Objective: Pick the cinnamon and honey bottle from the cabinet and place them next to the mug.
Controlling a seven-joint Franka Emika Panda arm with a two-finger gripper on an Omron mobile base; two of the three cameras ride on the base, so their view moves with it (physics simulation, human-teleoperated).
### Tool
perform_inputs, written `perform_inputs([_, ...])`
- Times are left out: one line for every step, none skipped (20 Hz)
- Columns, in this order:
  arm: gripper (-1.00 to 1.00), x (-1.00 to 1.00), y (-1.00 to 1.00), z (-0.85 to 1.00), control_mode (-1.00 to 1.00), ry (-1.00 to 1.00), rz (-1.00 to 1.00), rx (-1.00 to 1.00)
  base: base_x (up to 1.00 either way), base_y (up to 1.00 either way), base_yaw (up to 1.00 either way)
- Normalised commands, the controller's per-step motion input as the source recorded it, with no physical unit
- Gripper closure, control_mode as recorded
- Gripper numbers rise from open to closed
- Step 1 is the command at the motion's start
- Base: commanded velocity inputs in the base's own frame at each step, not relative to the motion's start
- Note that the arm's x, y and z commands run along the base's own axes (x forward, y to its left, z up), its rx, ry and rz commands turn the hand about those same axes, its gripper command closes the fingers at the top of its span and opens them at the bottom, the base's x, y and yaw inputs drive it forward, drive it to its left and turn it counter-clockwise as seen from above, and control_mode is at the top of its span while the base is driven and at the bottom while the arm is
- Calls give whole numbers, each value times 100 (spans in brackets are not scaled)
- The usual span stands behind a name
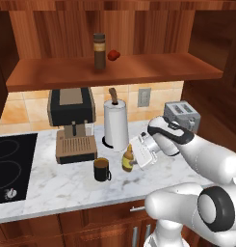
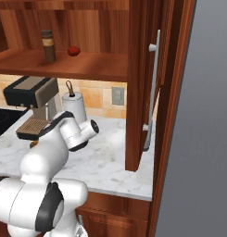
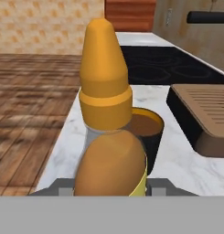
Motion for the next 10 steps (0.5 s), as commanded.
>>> perform_inputs([100, 0, 24, -14, -100, 0, 1, 0, 0, 0, 0])
perform_inputs([100, 0, 24, -14, -100, 0, 0, 0, 0, 0, 0])
perform_inputs([100, 0, 24, -11, -100, 0, 0, 0, 0, 0, 0])
perform_inputs([100, 0, 21, -10, -100, 0, 0, 0, 0, 0, 0])
perform_inputs([100, 0, 19, -9, -100, 0, 0, 0, 0, 0, 0])
perform_inputs([100, 0, 19, -9, -100, 0, 0, 0, 0, 0, 0])
perform_inputs([100, 0, 16, -3, -100, 0, 0, 0, 0, 0, 0])
perform_inputs([100, 0, 15, -5, -100, 0, 0, 0, 0, 0, 0])
perform_inputs([100, 0, 12, -6, -100, 0, 0, 0, 0, 0, 0])
perform_inputs([100, 0, 6, -13, -100, 0, 0, 0, 0, 0, 0])
